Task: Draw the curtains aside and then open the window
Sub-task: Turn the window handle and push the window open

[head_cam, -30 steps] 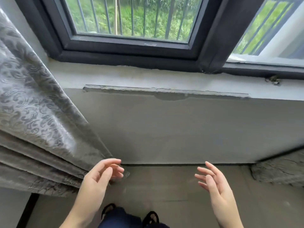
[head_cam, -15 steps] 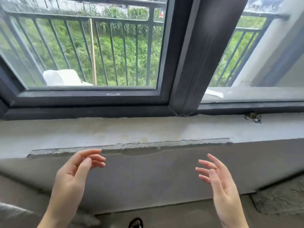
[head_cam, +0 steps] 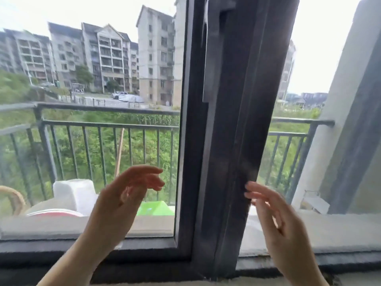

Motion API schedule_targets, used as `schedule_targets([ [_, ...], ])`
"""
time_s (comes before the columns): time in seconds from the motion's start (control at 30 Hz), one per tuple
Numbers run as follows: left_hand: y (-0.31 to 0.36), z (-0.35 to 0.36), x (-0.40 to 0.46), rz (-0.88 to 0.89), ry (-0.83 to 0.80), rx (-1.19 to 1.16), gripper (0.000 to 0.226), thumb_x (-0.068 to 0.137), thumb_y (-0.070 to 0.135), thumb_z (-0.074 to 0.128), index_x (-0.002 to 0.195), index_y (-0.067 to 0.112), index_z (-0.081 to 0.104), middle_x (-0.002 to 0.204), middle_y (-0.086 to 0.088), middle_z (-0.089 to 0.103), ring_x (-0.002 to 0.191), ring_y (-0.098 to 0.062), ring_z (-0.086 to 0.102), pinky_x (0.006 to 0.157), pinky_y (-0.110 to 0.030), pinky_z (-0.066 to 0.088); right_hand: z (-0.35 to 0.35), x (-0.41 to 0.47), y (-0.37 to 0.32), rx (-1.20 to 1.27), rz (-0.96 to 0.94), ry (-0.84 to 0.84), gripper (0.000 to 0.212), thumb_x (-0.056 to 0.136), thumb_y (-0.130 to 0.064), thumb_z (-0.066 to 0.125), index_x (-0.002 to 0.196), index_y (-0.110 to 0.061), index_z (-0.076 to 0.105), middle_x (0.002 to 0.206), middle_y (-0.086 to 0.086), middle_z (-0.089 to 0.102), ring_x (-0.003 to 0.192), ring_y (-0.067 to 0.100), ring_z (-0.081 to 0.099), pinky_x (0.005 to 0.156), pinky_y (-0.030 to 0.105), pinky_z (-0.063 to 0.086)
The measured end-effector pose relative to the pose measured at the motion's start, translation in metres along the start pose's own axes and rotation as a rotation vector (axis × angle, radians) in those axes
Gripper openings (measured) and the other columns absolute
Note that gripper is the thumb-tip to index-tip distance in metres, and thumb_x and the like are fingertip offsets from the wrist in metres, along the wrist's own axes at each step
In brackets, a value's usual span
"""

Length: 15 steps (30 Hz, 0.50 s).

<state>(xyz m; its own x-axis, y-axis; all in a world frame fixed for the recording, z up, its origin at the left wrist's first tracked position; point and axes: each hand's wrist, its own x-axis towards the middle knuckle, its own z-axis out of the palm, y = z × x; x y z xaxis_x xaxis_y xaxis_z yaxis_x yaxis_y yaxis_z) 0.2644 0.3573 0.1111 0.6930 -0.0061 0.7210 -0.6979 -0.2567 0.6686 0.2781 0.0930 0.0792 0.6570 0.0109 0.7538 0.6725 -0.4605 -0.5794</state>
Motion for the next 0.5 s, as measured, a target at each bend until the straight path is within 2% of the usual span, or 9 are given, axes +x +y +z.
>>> schedule_targets([
  [0.07, 0.022, 0.006, 0.035, 0.088, 0.043, -0.007, 0.027, 0.079, 0.032, 0.044, 0.094, 0.042, 0.065, 0.087, 0.009, 0.071, 0.079, -0.004, 0.068, 0.074, -0.009, 0.051, 0.003, 0.03, -0.005, -0.073, -0.154, 0.066, 0.027, 0.087, -0.034, 0.041, 0.109, -0.032, 0.057, 0.108, -0.02, 0.061, 0.104, -0.005, 0.056, 0.087, 0.006, 0.041],
  [0.13, 0.043, 0.011, 0.068, 0.16, 0.082, -0.048, 0.024, 0.082, 0.029, 0.047, 0.097, 0.026, 0.065, 0.086, 0.002, 0.072, 0.076, -0.009, 0.068, 0.072, -0.019, 0.056, 0.014, 0.048, -0.011, -0.16, -0.282, 0.164, 0.026, 0.086, -0.024, 0.042, 0.106, -0.024, 0.058, 0.107, -0.02, 0.056, 0.106, -0.009, 0.048, 0.092, 0.005, 0.035],
  [0.2, 0.066, 0.02, 0.096, 0.16, 0.081, -0.11, 0.016, 0.088, 0.021, 0.048, 0.094, 0.02, 0.063, 0.076, 0.001, 0.073, 0.074, -0.012, 0.068, 0.069, -0.025, 0.058, 0.029, 0.056, -0.01, -0.186, -0.352, 0.281, 0.024, 0.086, -0.017, 0.044, 0.102, -0.018, 0.062, 0.108, -0.012, 0.056, 0.107, -0.005, 0.045, 0.096, 0.014, 0.036],
  [0.27, 0.087, 0.033, 0.115, 0.115, 0.032, -0.146, 0.021, 0.097, 0.018, 0.04, 0.093, 0.018, 0.061, 0.071, 0.004, 0.07, 0.072, -0.011, 0.067, 0.067, -0.026, 0.058, 0.046, 0.055, -0.005, -0.198, -0.369, 0.368, 0.023, 0.086, -0.015, 0.046, 0.102, -0.018, 0.062, 0.115, -0.005, 0.054, 0.11, 0.006, 0.045, 0.096, 0.029, 0.039],
  [0.37, 0.107, 0.052, 0.131, -0.01, -0.086, -0.229, 0.032, 0.102, 0.024, 0.028, 0.103, 0.006, 0.054, 0.073, -0.007, 0.064, 0.063, -0.018, 0.063, 0.062, -0.029, 0.058, 0.067, 0.049, 0.006, -0.271, -0.405, 0.405, 0.026, 0.085, -0.015, 0.049, 0.109, -0.021, 0.058, 0.128, 0.001, 0.046, 0.121, 0.018, 0.043, 0.104, 0.035, 0.031],
  [0.43, 0.112, 0.058, 0.14, -0.066, -0.136, -0.304, 0.038, 0.102, 0.028, 0.024, 0.09, 0.007, 0.053, 0.056, -0.004, 0.055, 0.042, -0.014, 0.05, 0.043, -0.023, 0.048, 0.074, 0.047, 0.011, -0.343, -0.449, 0.395, 0.029, 0.086, -0.016, 0.048, 0.115, -0.02, 0.054, 0.133, 0.003, 0.043, 0.129, 0.023, 0.038, 0.11, 0.038, 0.026],
  [0.5, 0.112, 0.061, 0.148, -0.097, -0.163, -0.36, 0.046, 0.102, 0.033, 0.023, 0.069, 0.011, 0.046, 0.039, 0.004, 0.038, 0.031, -0.009, 0.03, 0.036, -0.014, 0.028, 0.075, 0.048, 0.014, -0.394, -0.462, 0.391, 0.03, 0.087, -0.017, 0.047, 0.117, -0.02, 0.053, 0.135, 0.002, 0.041, 0.131, 0.024, 0.036, 0.112, 0.039, 0.024],
])
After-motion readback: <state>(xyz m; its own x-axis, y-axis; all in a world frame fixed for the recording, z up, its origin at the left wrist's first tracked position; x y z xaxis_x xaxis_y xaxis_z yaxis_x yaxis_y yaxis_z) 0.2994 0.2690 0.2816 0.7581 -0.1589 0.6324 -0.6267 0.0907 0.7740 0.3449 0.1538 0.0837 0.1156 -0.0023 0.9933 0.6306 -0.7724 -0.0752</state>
